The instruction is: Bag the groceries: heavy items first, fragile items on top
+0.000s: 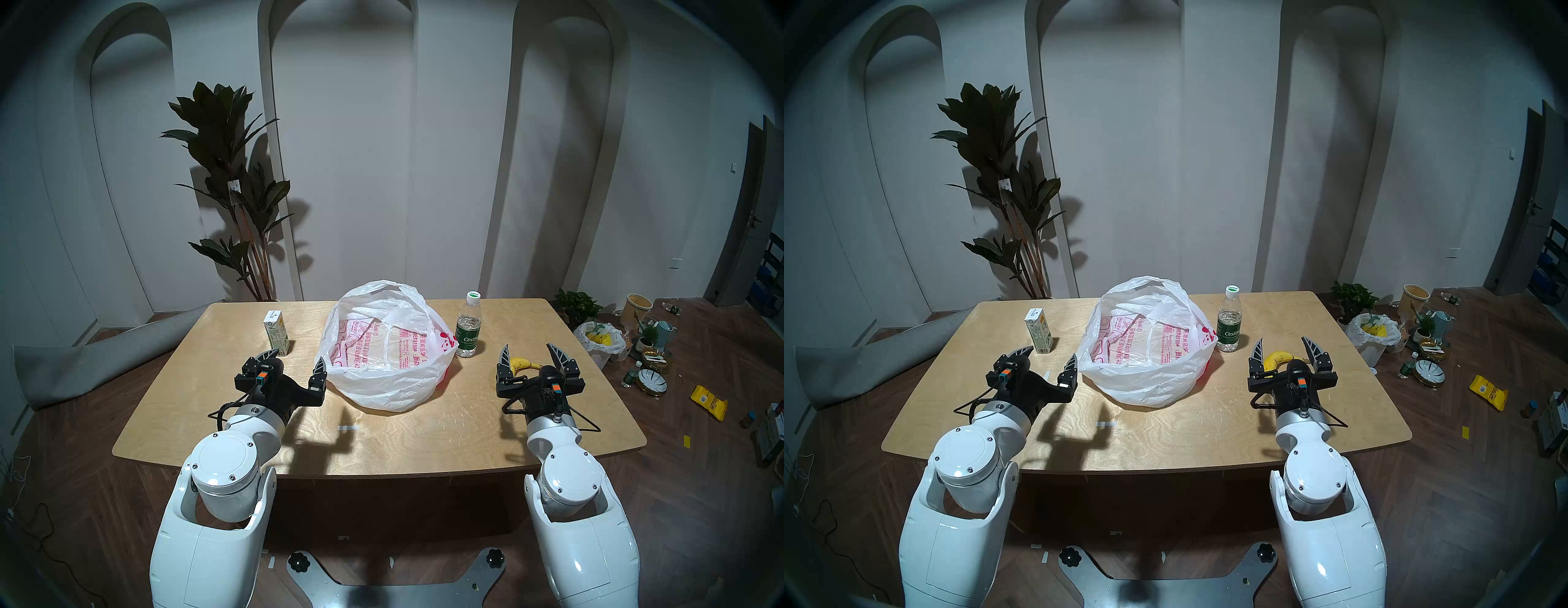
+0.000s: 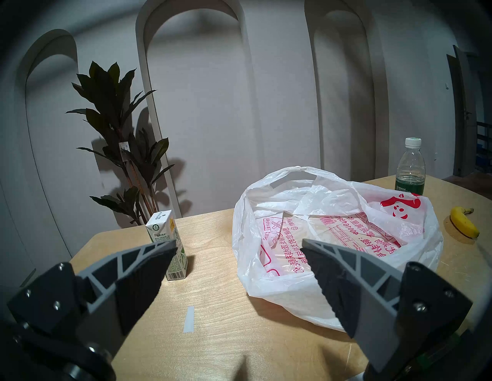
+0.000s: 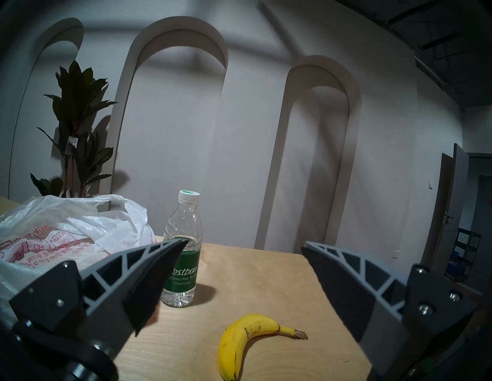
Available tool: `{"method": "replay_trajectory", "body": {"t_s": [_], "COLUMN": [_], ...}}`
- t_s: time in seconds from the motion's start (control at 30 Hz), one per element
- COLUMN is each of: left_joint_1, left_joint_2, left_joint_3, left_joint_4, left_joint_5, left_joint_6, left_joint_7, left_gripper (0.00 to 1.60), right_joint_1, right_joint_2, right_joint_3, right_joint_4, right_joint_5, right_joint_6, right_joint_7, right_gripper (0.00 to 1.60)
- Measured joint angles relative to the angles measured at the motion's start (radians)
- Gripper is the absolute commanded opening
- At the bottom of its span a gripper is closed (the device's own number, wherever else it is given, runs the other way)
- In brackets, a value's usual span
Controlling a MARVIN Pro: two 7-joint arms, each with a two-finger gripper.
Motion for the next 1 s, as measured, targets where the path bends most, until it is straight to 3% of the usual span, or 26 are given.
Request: {"method": "replay_trajectory", "body": {"t_s": [0.47, 1.0], "left_joint_1": [0.0, -0.001], "left_joint_2": [0.0, 0.0], "left_joint_3": [0.0, 0.001], "left_joint_4": [0.007, 0.014], "left_joint_5": [0.004, 0.009], "left_joint_6": [0.0, 0.0], "left_joint_7": [0.0, 0.0], "left_gripper": [1.6, 1.6], "right_joint_1": [0.146, 0.299], "right_joint_2": [-0.002, -0.036], "right_joint_3": [-0.021, -0.086], "right_joint_4": [0.147, 0.231], "right_joint_5": [0.022, -0.001], "right_joint_6": [0.049, 0.102], "right_joint_7": [-0.001, 0.002], "right_gripper": [1.6, 1.6]}}
